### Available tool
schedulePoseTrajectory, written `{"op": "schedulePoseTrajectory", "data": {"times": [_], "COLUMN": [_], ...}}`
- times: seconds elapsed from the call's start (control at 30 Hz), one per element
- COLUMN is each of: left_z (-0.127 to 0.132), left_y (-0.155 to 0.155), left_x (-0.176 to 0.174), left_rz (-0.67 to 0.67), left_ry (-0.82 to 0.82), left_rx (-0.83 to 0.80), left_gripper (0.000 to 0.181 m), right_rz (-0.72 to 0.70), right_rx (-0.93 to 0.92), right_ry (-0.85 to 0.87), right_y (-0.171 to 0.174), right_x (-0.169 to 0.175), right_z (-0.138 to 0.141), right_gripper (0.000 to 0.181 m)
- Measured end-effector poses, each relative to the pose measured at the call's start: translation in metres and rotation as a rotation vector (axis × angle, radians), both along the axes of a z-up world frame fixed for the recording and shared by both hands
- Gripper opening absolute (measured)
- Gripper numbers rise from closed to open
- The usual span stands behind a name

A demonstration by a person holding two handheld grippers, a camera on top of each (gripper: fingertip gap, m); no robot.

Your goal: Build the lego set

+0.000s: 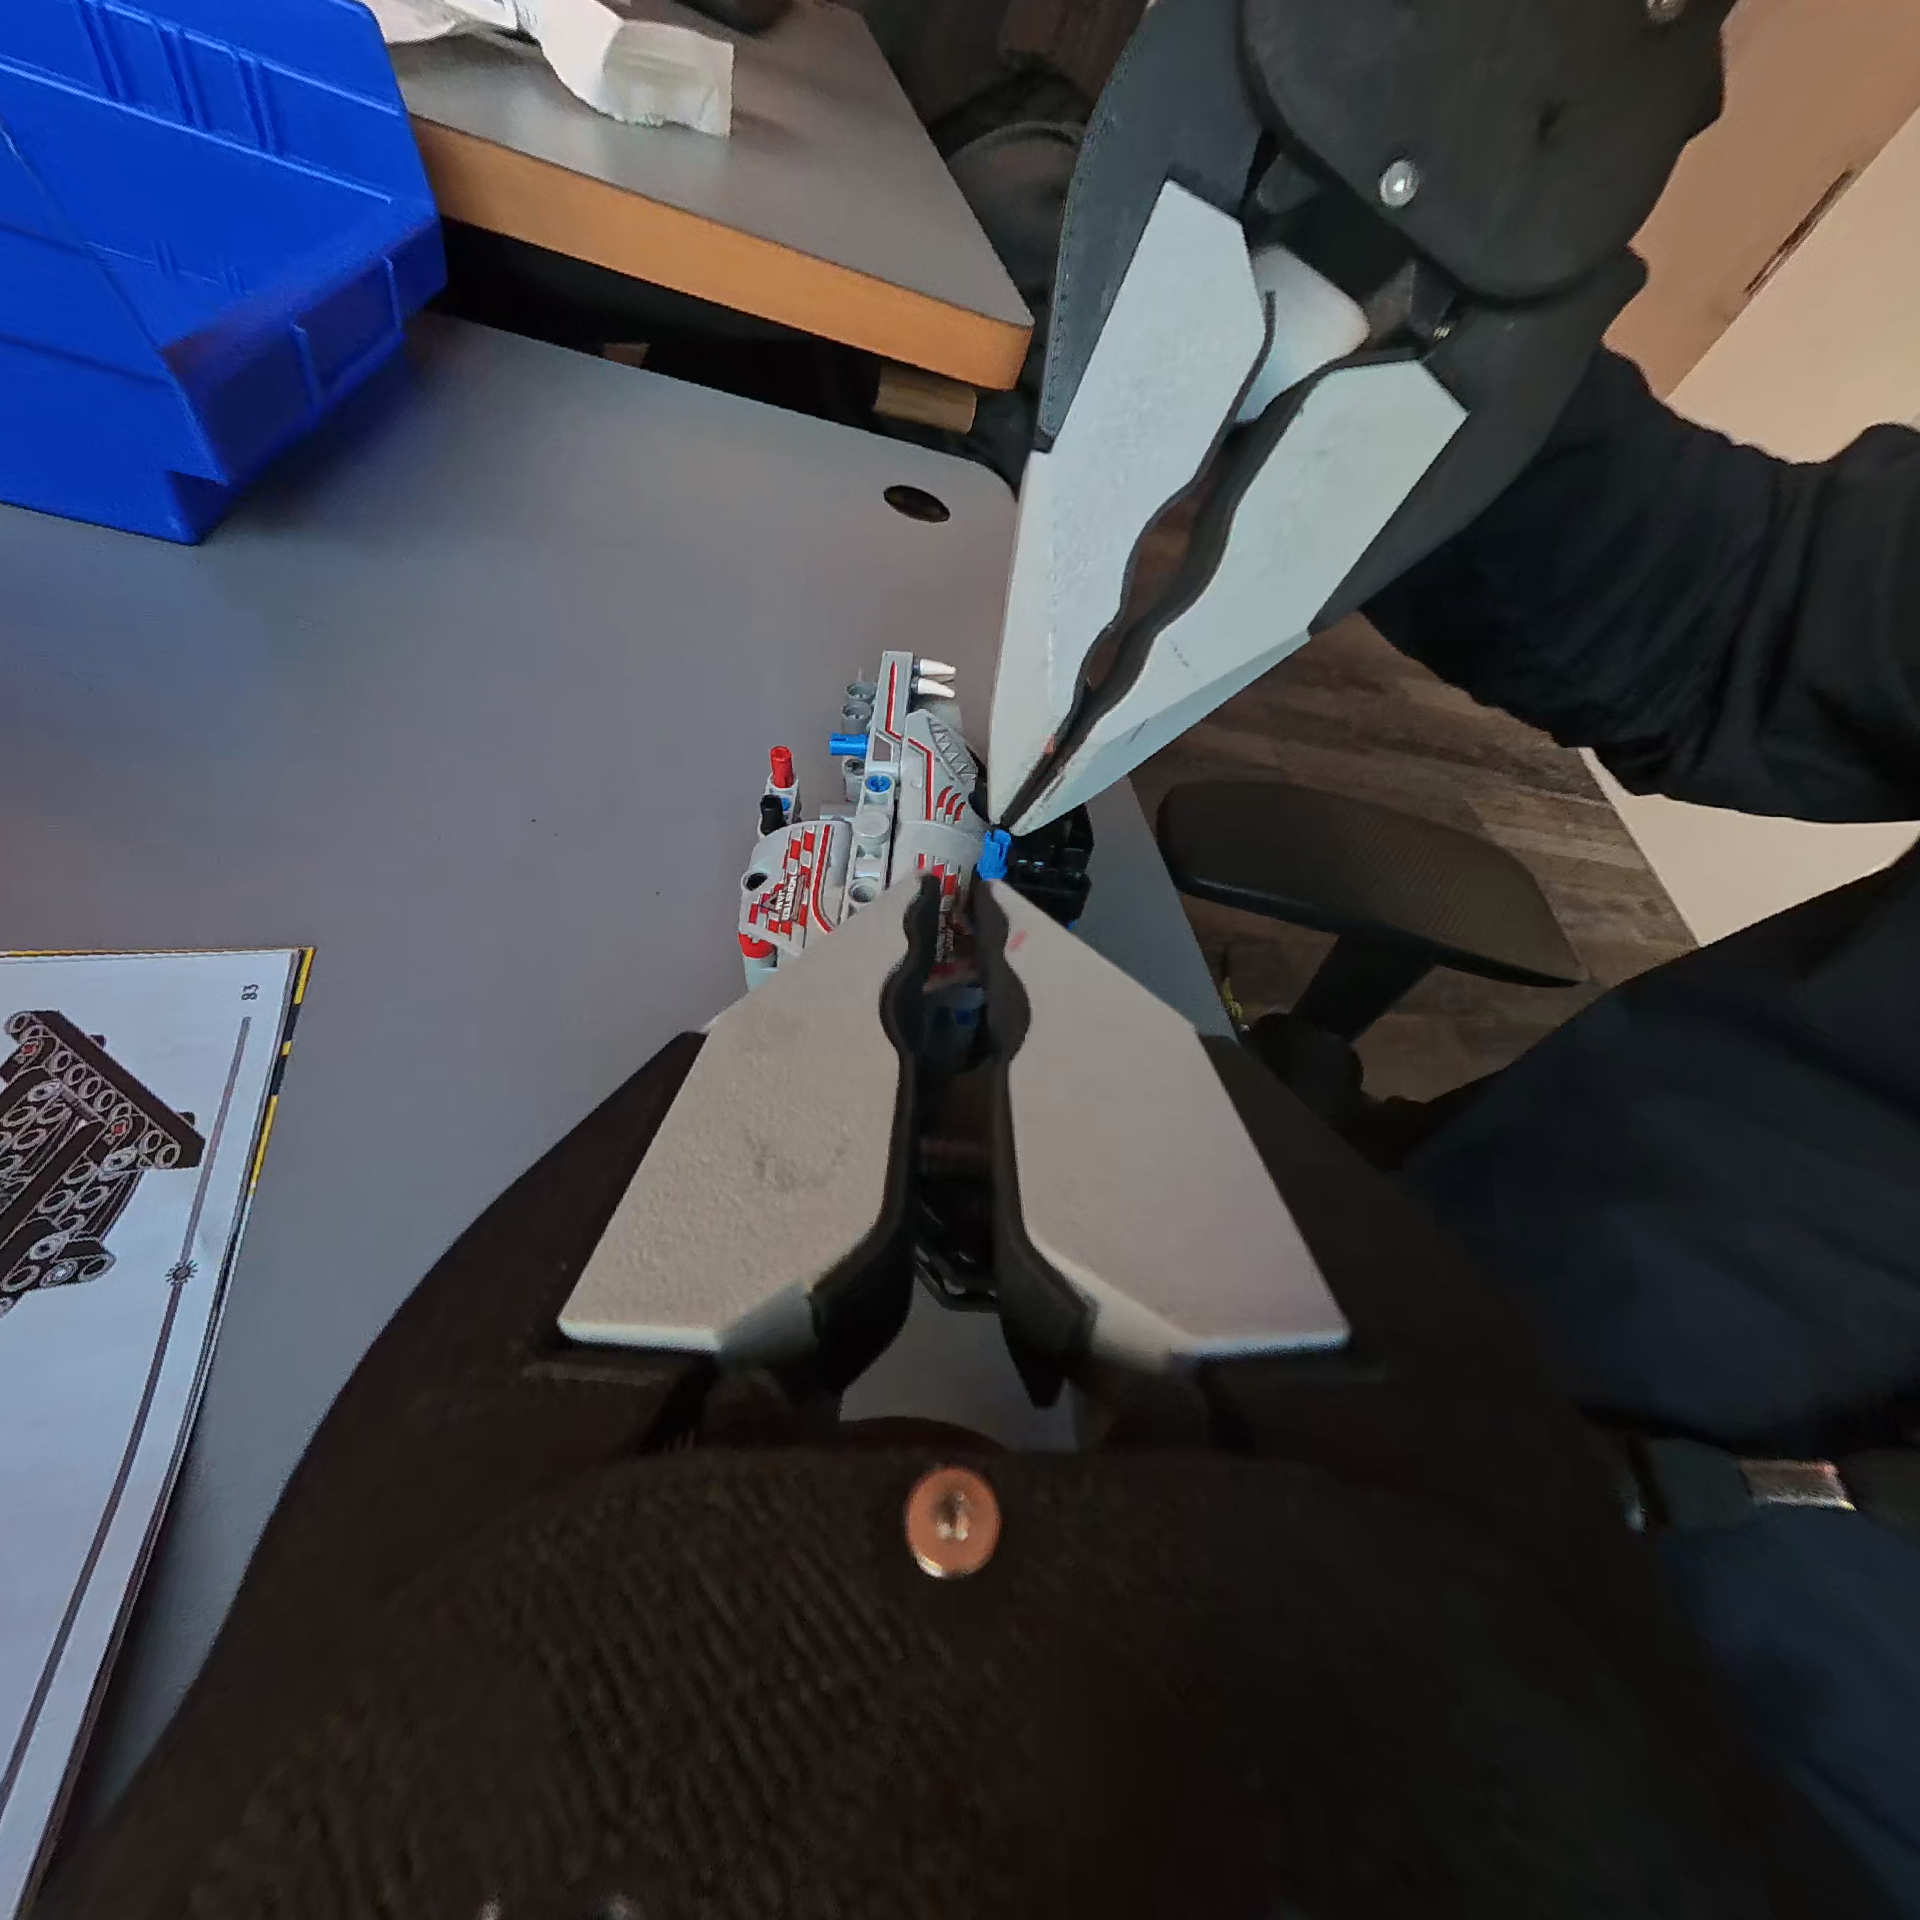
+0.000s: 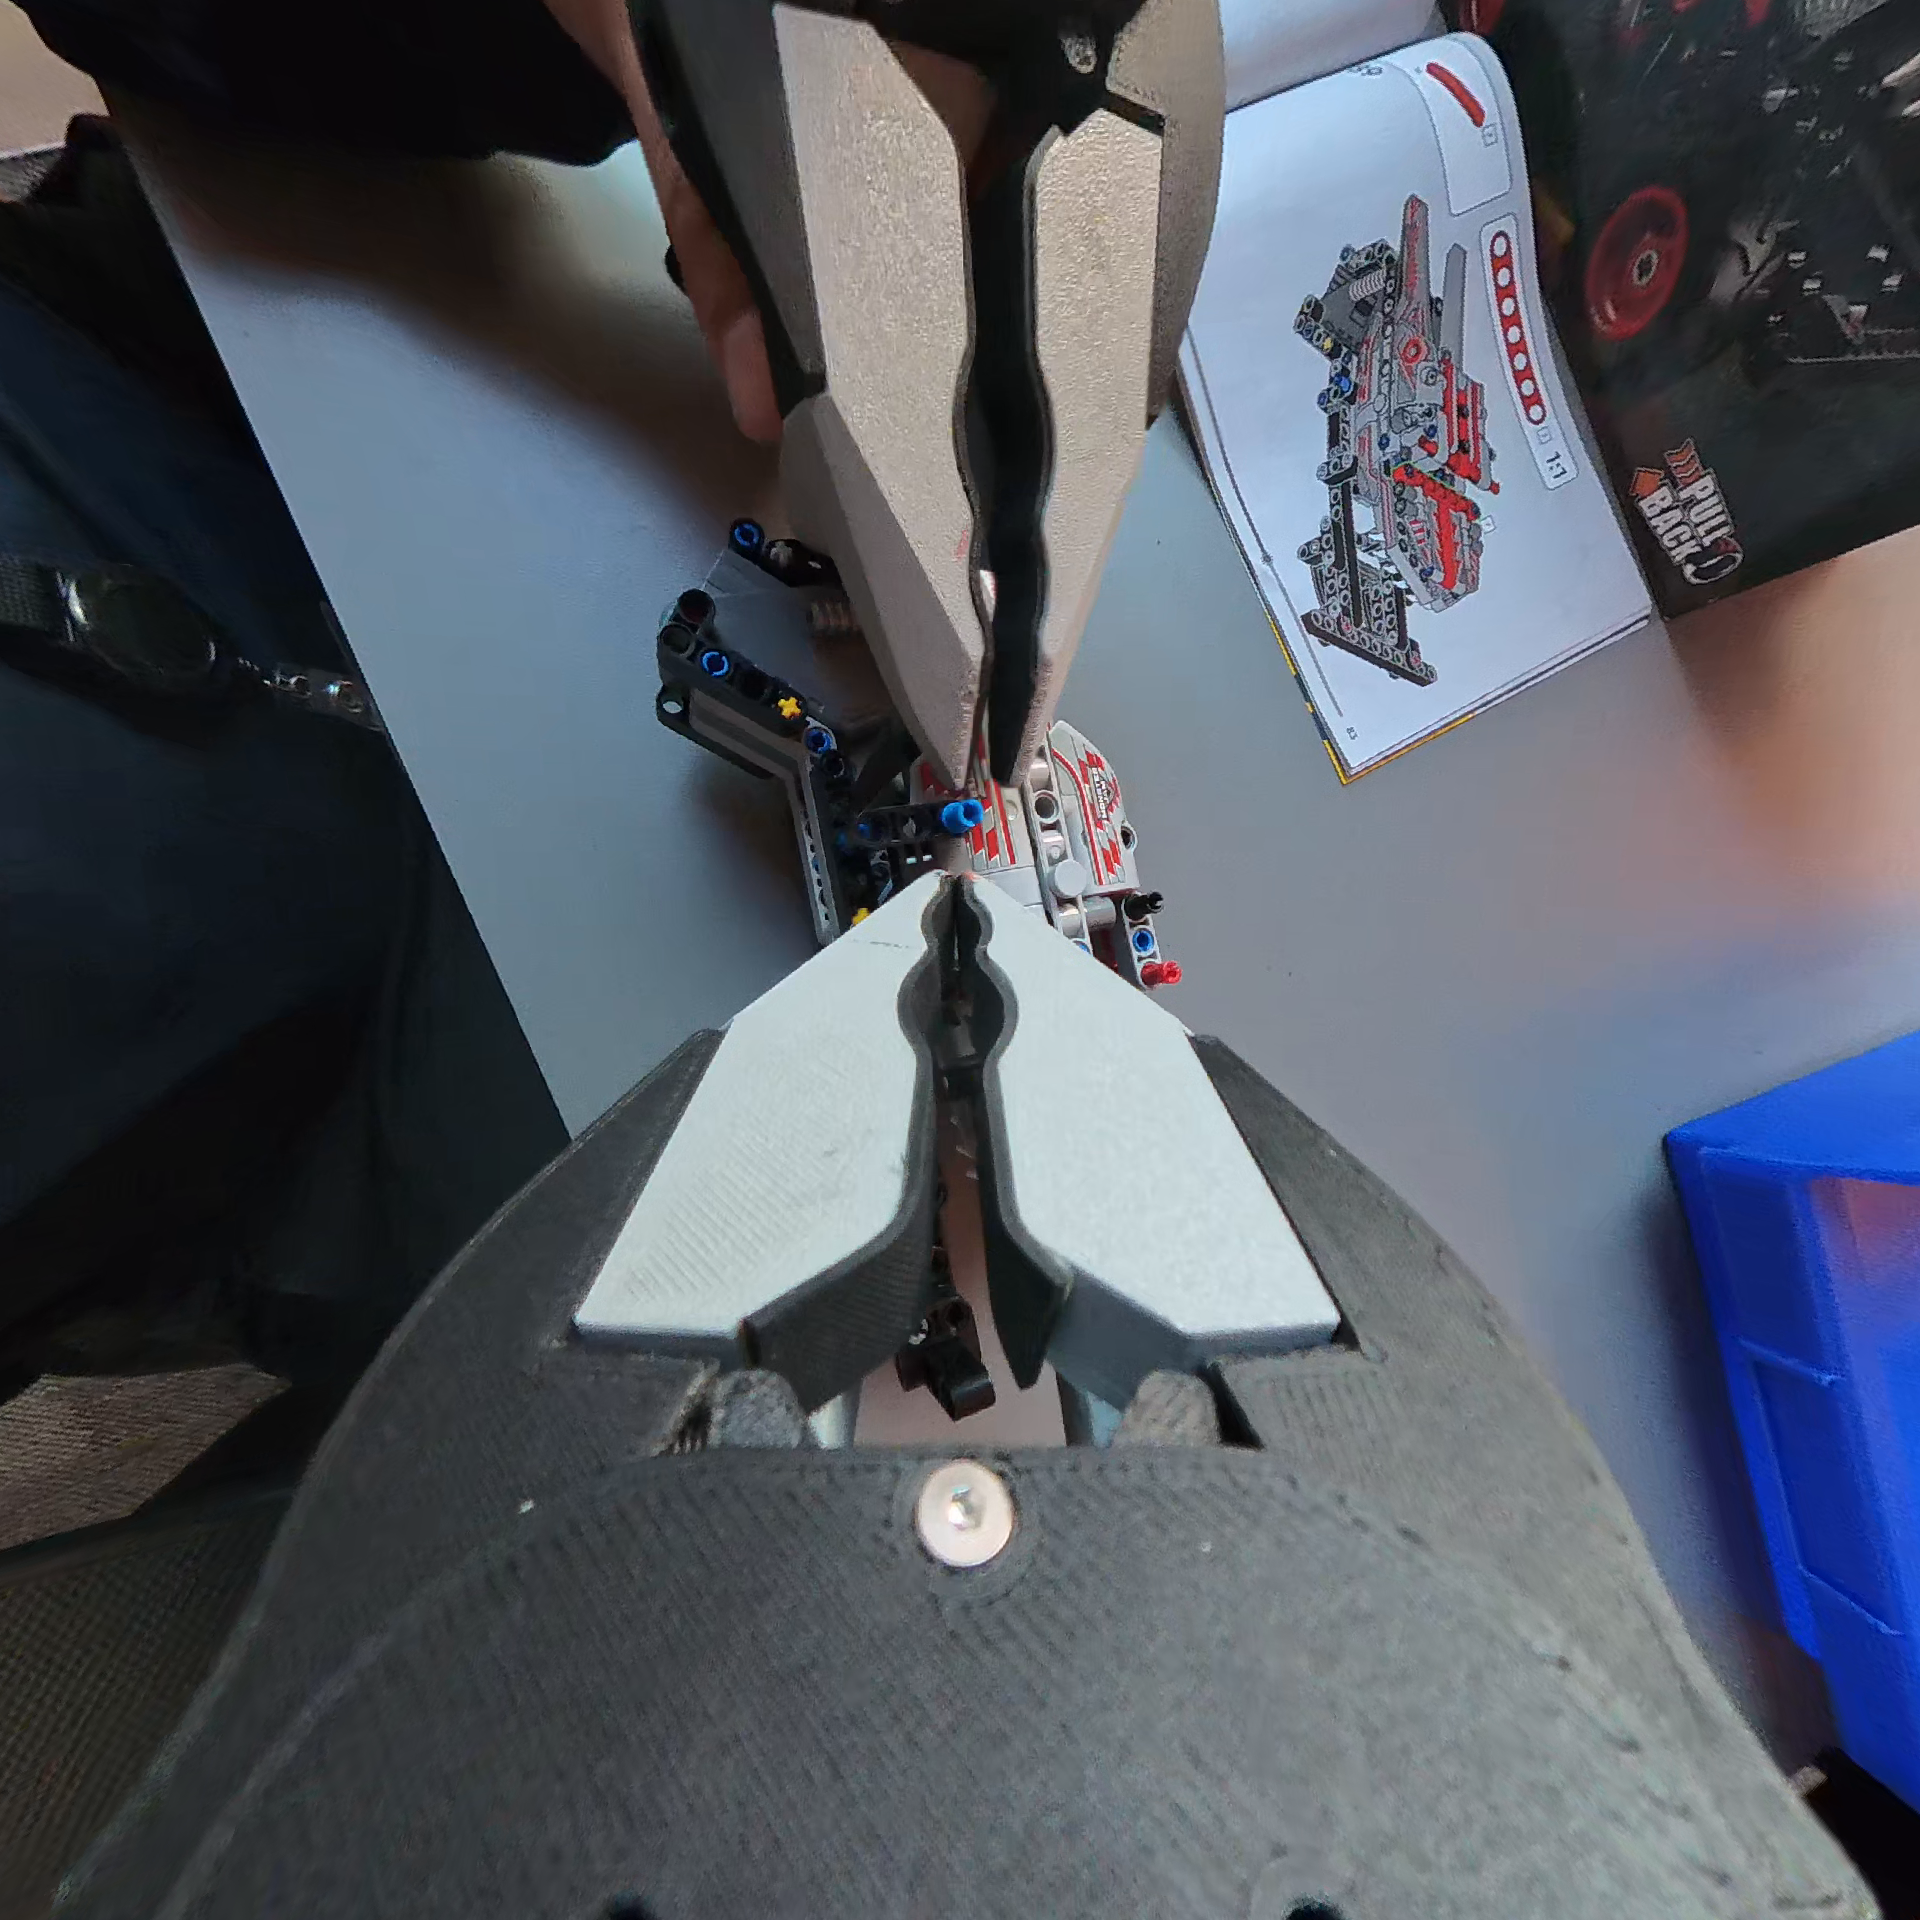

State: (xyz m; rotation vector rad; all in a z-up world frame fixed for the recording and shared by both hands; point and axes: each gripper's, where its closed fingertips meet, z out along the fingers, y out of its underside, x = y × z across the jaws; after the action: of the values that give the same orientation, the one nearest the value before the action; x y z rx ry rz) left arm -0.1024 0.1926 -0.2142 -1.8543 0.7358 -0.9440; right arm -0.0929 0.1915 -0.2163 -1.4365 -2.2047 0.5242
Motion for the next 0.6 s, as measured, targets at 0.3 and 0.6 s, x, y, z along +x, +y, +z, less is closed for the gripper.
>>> {"op": "schedulePoseTrajectory", "data": {"times": [0.3,0.6], "left_z": [-0.001,0.004], "left_y": [0.002,0.006], "left_x": [-0.005,-0.02], "left_rz": [0.018,0.085], "left_ry": [0.004,0.017], "left_rx": [-0.011,-0.019], "left_gripper": [0.0,0.007], "right_rz": [-0.035,-0.052], "right_rx": [-0.176,-0.144], "right_ry": [0.097,0.048], "right_y": [-0.006,-0.004], "right_x": [-0.016,-0.018], "right_z": [0.015,0.012], "right_gripper": [0.0,0.025]}}
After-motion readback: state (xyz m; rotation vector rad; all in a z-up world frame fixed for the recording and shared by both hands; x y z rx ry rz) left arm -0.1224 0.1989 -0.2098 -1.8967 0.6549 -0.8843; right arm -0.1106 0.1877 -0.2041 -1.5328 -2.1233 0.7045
